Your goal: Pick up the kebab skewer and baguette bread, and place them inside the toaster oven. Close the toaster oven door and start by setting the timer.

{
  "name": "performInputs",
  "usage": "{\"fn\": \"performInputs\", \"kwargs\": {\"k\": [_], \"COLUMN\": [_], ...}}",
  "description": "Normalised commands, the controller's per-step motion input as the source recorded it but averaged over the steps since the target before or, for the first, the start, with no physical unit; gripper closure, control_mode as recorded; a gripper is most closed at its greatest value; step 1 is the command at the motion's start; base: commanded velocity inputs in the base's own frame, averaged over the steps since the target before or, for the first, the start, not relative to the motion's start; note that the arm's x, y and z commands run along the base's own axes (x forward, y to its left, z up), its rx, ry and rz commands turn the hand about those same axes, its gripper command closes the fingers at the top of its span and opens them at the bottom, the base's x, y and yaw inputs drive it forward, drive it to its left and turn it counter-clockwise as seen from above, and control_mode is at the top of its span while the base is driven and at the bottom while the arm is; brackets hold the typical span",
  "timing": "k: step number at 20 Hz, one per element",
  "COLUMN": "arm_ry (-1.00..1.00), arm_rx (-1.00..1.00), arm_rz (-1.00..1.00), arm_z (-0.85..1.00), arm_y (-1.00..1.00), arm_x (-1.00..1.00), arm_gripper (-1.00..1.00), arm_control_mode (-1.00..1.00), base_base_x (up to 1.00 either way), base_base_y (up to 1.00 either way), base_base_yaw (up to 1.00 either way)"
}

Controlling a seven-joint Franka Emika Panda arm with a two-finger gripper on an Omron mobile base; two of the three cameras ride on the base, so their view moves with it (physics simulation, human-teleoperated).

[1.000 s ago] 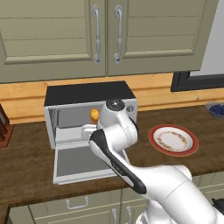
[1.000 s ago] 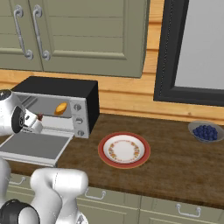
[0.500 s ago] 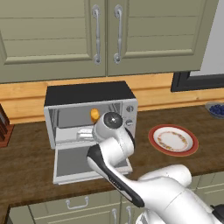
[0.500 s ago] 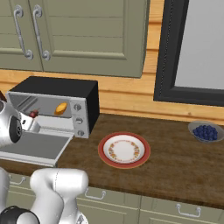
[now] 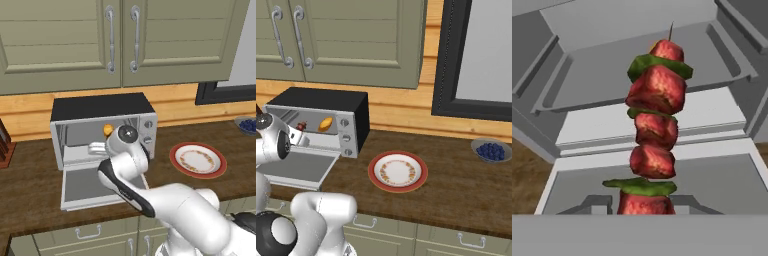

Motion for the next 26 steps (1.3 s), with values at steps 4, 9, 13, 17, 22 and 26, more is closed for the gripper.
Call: {"fn": "performInputs", "kwargs": {"k": [4, 9, 13, 17, 22, 26], "arm_ry": [0.00, -0.09, -0.01, 0.00, 0.00, -0.02], "arm_rx": [0.00, -0.02, -0.01, 0.00, 0.00, 0.00], "arm_rz": [0.00, 0.00, 0.00, 0.00, 0.00, 0.00], "arm_z": [-0.13, -0.10, -0.09, 0.00, 0.00, -0.04], "arm_y": [0.15, 0.21, 0.11, 0.01, 0.00, 0.00], "arm_x": [0.46, 0.27, 0.37, 0.44, 0.34, 0.28], "arm_gripper": [1.00, 1.00, 1.00, 1.00, 1.00, 1.00], "arm_control_mode": [-1.00, -1.00, -1.00, -1.00, -1.00, -1.00], "base_base_x": [0.00, 0.00, 0.00, 0.00, 0.00, 0.00], "base_base_y": [0.00, 0.00, 0.00, 0.00, 0.00, 0.00], "base_base_yaw": [0.00, 0.00, 0.00, 0.00, 0.00, 0.00]}}
